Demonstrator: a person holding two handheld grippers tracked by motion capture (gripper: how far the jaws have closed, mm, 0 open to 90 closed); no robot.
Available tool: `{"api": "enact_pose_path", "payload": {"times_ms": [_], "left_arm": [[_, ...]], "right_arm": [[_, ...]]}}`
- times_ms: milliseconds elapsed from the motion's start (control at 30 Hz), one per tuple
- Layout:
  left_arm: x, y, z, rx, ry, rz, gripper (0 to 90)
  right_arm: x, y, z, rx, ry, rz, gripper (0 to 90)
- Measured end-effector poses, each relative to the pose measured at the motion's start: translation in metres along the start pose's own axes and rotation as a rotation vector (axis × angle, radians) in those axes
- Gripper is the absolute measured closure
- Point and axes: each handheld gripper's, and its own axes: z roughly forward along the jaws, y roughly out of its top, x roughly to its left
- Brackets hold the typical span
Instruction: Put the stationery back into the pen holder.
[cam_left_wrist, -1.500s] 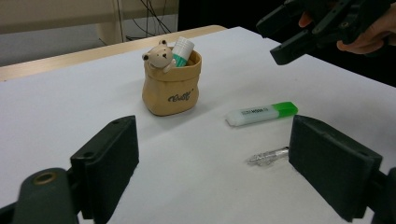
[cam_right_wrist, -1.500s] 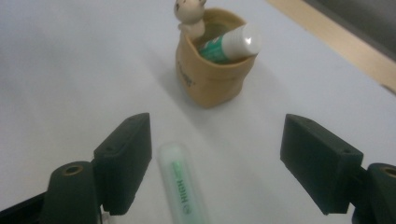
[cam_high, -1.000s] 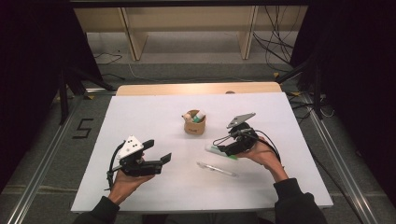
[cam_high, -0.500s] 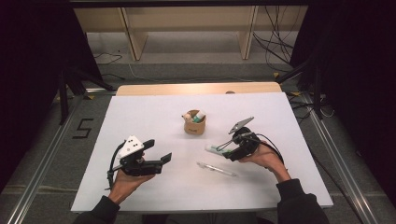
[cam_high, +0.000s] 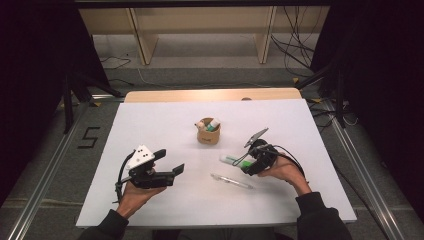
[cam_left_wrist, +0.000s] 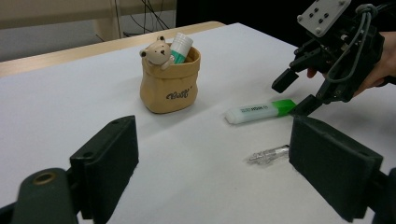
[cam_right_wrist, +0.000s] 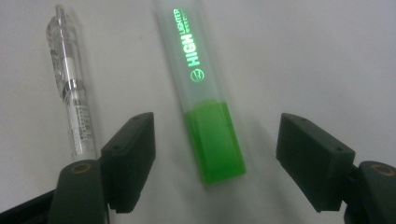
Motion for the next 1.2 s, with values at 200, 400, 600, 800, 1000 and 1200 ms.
{"api": "enact_pose_path", "payload": {"times_ms": [200,400,600,800,1000,1200], "left_arm": [[0.0,0.0,0.0,0.001,-0.001,0.003,15.3],[-0.001,0.0,0.0,0.005,-0.003,0.011,15.3],[-0.001,0.0,-0.001,0.004,-0.001,0.014,15.3],[-0.001,0.0,-0.002,0.004,-0.002,0.012,15.4],[-0.001,0.0,-0.001,0.004,-0.002,0.016,15.4],[-0.001,0.0,-0.002,0.005,0.0,0.014,15.4]], "right_arm": [[-0.002,-0.001,0.0,0.015,0.007,0.002,34.8],[-0.005,-0.002,0.003,0.028,0.012,0.008,40.6],[-0.003,0.002,0.005,0.016,0.031,-0.01,46.4],[0.0,0.006,0.01,0.031,0.025,-0.037,52.6],[0.001,0.007,0.009,0.04,0.014,-0.045,59.2],[0.008,0.012,0.009,0.079,-0.004,-0.083,66.1]]}}
